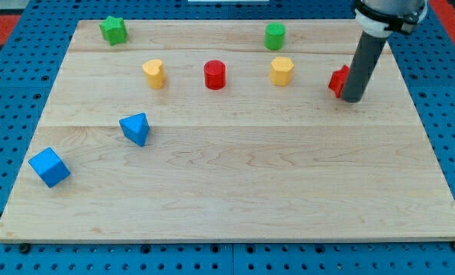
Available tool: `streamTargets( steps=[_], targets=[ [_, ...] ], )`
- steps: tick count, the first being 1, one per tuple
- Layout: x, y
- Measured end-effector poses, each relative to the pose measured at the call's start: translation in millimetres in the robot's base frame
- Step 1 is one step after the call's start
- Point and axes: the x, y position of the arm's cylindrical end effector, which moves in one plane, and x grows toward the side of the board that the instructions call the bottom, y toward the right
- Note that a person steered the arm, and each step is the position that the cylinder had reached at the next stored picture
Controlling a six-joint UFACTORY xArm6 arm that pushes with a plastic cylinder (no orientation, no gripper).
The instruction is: Move the blue triangle right to the blue cube
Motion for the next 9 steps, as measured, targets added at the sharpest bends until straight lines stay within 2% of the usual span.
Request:
streamTargets(
  steps=[1, 2, 3, 4, 6, 8, 9],
  targets=[
    [-22.0, 4.1],
    [-20.5, 7.8],
    [26.0, -47.7],
    [73.6, -153.9],
    [88.7, -367.2],
    [85.3, -365.4],
    [44.4, -375.8]
  ],
)
